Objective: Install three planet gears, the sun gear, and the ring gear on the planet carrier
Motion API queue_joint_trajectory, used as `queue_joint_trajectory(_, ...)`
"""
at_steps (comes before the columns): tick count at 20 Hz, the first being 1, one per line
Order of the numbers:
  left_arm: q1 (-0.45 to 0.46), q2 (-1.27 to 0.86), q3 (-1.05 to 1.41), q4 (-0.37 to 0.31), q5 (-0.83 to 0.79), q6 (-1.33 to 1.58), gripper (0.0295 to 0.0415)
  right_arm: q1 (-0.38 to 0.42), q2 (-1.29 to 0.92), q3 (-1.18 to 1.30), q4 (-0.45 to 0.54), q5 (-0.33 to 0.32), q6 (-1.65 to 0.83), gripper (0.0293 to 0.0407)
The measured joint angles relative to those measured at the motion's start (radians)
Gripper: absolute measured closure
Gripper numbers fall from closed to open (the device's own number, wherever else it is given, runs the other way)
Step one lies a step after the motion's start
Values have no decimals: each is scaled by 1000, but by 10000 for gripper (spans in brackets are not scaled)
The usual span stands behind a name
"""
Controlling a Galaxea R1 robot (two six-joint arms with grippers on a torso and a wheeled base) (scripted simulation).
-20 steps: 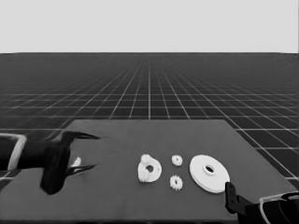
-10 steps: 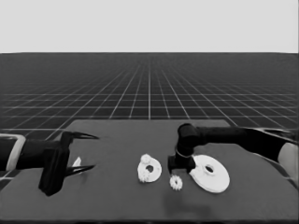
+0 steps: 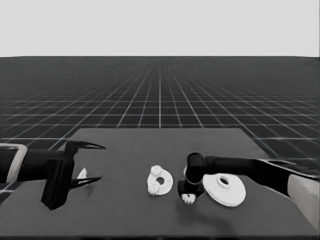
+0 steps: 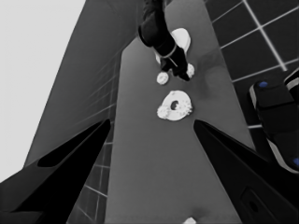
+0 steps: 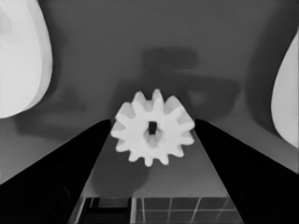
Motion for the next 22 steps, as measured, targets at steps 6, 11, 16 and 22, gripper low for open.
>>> queue_joint_trajectory(6, 0, 0, 0, 0, 0, 0, 326, 0, 0, -1, -1, 0, 0, 388)
queue_joint_trajectory(11, 0, 0, 0, 0, 0, 0, 326, 74, -20, 75, 80, -36, 46, 387)
queue_joint_trajectory(16, 0, 0, 0, 0, 0, 0, 326, 221, -31, 135, 216, -54, 89, 388)
queue_joint_trajectory(22, 0, 0, 0, 0, 0, 0, 326, 256, 159, -136, 253, -40, 12, 387)
